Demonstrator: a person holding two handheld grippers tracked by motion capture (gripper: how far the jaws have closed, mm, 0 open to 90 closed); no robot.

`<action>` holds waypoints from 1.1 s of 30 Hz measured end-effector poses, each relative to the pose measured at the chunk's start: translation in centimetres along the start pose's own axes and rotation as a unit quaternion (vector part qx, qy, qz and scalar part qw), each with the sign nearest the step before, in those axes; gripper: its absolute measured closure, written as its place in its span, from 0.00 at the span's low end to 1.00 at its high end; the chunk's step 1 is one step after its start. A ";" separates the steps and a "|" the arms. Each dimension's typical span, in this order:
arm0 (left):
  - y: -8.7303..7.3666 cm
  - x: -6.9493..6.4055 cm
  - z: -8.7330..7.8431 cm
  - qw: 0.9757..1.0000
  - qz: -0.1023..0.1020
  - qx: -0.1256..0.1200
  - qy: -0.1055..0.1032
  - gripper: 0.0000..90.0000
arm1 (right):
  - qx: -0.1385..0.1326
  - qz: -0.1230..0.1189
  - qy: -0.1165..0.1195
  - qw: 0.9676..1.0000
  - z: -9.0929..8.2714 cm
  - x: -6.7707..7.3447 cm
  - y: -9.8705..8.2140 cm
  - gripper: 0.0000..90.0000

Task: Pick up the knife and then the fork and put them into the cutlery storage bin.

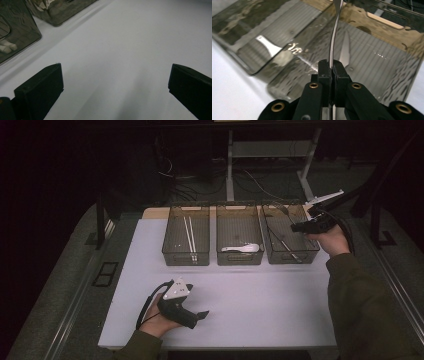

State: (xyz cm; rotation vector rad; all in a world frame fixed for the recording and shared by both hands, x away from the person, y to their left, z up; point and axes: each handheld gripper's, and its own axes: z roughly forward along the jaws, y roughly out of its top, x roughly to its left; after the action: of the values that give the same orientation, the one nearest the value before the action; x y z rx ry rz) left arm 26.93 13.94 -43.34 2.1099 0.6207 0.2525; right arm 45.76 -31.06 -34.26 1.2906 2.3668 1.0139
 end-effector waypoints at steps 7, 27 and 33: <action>0.0 0.1 -0.1 1.000 -0.001 -0.001 -0.001 0.00 | 0.017 0.019 -0.024 0.999 1.9 -1.3 -0.3 0.96; 0.0 0.1 -0.1 1.000 -0.003 0.000 -0.005 0.00 | 0.111 0.039 -0.074 0.990 6.0 -1.8 -1.0 0.96; 0.0 0.1 -0.1 1.000 -0.002 0.001 -0.005 0.00 | 0.132 0.037 -0.074 0.988 6.5 -1.7 -1.3 0.96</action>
State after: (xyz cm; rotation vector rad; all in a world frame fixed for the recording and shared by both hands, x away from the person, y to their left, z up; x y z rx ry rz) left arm 26.95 14.02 -43.25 2.1098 0.6184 0.2395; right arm 49.30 -29.96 -39.97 1.4982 2.4142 0.6115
